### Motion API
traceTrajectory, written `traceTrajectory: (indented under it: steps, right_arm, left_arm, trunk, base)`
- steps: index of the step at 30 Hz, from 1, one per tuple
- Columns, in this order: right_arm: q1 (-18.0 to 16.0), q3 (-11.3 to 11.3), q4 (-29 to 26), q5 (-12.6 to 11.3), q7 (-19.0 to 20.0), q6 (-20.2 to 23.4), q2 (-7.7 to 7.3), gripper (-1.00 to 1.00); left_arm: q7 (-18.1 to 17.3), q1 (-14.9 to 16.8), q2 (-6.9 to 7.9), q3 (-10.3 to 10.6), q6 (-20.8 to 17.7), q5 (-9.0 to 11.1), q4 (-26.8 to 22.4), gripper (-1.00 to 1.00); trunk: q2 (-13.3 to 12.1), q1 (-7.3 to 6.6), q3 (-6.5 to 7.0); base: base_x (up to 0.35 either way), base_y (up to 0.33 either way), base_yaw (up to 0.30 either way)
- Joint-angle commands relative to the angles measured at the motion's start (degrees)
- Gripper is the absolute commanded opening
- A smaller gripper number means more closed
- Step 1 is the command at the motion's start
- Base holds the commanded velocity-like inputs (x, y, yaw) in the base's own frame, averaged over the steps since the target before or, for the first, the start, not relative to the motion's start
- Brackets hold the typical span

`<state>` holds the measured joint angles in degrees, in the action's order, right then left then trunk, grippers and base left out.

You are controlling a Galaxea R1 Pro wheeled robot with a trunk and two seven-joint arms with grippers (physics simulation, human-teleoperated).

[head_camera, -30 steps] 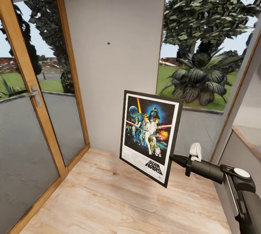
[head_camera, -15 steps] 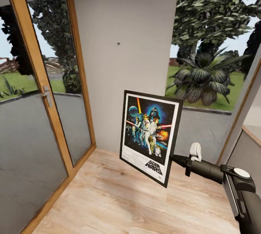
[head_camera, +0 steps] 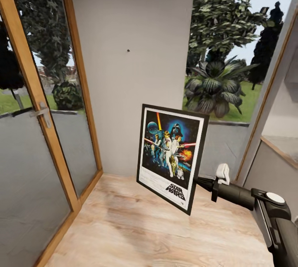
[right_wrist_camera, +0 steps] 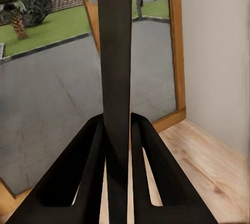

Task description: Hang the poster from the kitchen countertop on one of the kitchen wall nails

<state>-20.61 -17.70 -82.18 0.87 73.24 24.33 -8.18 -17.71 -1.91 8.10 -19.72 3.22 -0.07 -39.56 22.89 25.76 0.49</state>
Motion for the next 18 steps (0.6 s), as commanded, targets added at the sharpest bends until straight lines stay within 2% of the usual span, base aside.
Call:
traceTrajectory:
  steps: [1,18]
  right_arm:
    - [0.0,-0.1,0.1,0.0,0.4,0.7,0.02,-1.0]
    - [0.0,-0.1,0.4,0.0,0.4,0.7,0.03,-1.0]
  left_arm:
    - [-0.3,0.0,-0.01,-0.1,0.1,0.0,0.0,1.0]
    - [-0.3,0.0,-0.01,-0.1,0.2,0.0,0.0,1.0]
  trunk:
    - [0.0,0.02,0.03]
    - [0.0,0.02,0.59]
  base:
    - [0.0,0.35,-0.293]
    - [0.0,0.35,-0.294]
